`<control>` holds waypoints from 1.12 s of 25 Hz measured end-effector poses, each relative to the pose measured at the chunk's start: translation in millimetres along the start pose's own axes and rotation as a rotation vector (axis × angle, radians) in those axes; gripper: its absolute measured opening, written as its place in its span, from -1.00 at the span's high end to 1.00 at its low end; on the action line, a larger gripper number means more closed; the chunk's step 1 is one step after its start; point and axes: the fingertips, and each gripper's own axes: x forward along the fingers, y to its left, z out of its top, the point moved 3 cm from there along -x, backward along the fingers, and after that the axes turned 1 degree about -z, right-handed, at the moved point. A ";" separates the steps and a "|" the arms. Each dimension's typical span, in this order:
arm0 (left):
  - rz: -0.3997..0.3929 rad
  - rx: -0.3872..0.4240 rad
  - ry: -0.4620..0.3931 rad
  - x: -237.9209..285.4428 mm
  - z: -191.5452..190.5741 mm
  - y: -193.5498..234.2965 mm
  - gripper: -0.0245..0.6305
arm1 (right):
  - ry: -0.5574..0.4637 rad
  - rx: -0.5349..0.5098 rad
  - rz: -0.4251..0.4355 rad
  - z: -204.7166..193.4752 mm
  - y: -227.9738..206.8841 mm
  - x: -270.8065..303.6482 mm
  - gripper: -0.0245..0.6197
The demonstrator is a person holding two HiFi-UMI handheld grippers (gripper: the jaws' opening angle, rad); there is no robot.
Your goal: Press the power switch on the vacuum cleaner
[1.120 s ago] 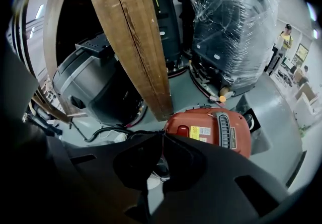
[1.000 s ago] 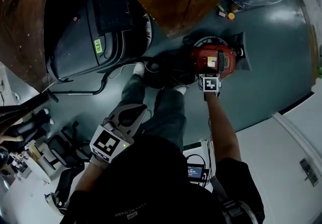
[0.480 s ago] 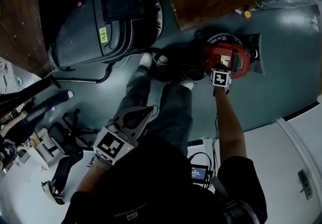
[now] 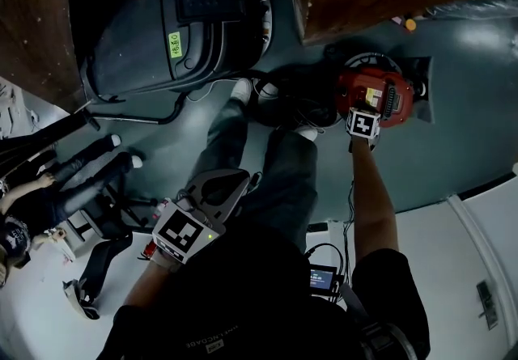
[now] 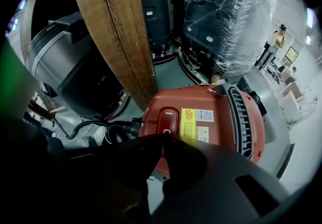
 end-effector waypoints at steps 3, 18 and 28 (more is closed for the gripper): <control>0.002 0.011 -0.018 -0.4 -1.3 0.8 0.88 | -0.036 -0.013 -0.009 2.5 1.5 3.9 0.84; -0.051 0.049 -0.040 -34.7 26.9 -1.0 0.88 | -0.047 0.002 -0.013 6.5 33.1 -88.8 0.84; -0.134 0.103 -0.100 -60.0 70.3 -2.6 0.88 | -0.215 0.011 0.024 46.9 74.6 -186.8 0.84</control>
